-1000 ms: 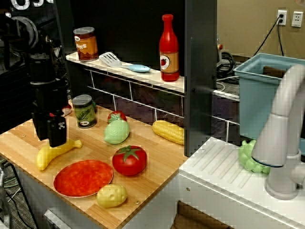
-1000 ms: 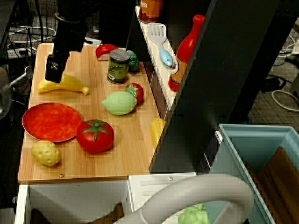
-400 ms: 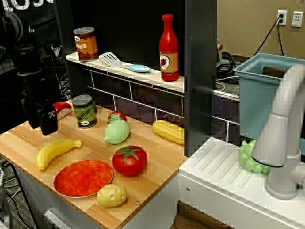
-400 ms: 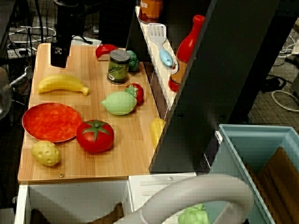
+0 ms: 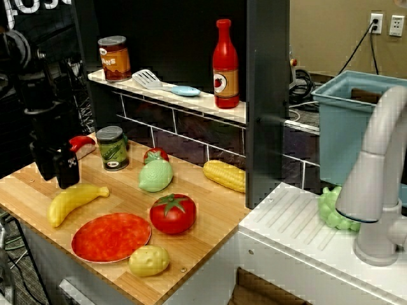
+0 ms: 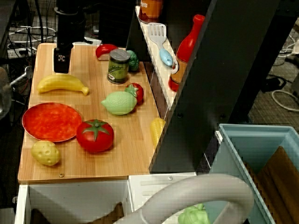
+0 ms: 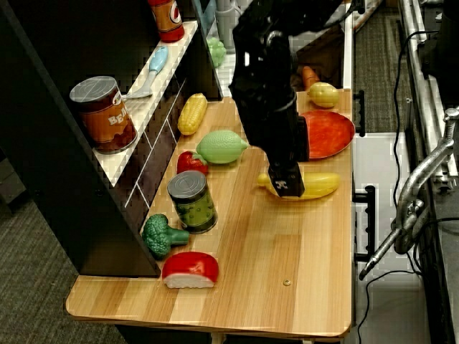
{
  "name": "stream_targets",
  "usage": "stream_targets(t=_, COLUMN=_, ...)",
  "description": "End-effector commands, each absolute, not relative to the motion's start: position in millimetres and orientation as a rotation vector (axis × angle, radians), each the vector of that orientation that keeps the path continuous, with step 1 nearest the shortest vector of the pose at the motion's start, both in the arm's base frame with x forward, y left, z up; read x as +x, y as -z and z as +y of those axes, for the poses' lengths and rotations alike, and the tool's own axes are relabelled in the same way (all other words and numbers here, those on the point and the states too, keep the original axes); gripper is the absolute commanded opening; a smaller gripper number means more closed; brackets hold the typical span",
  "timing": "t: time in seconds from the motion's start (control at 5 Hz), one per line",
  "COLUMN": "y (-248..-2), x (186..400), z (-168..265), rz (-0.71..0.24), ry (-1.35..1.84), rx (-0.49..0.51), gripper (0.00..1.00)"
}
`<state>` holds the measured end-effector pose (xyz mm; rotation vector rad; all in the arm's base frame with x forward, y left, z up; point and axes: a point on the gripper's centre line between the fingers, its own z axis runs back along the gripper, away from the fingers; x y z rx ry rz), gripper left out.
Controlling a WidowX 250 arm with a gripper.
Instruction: Put banana on plate
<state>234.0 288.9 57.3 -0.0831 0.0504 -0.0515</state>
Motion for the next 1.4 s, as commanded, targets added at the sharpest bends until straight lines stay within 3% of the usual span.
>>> stream_targets(t=0.0, y=-56.0, x=244.3, z=290.8, rz=0.04, ry=-0.004, rx=-0.073, gripper=1.0)
stream_targets(t=0.8, y=-42.5, x=248.3, z=292.4, rz=0.043, ry=-0.051, rx=-0.084, gripper=1.0)
stream_targets(t=1.0, y=-41.3, x=247.3, z=291.1, rz=0.035, ry=-0.049, rx=-0.08, gripper=0.0)
stream_targets(t=1.2, y=-40.8, x=245.8, z=291.4, rz=0.034, ry=-0.06, rx=-0.082, gripper=0.0)
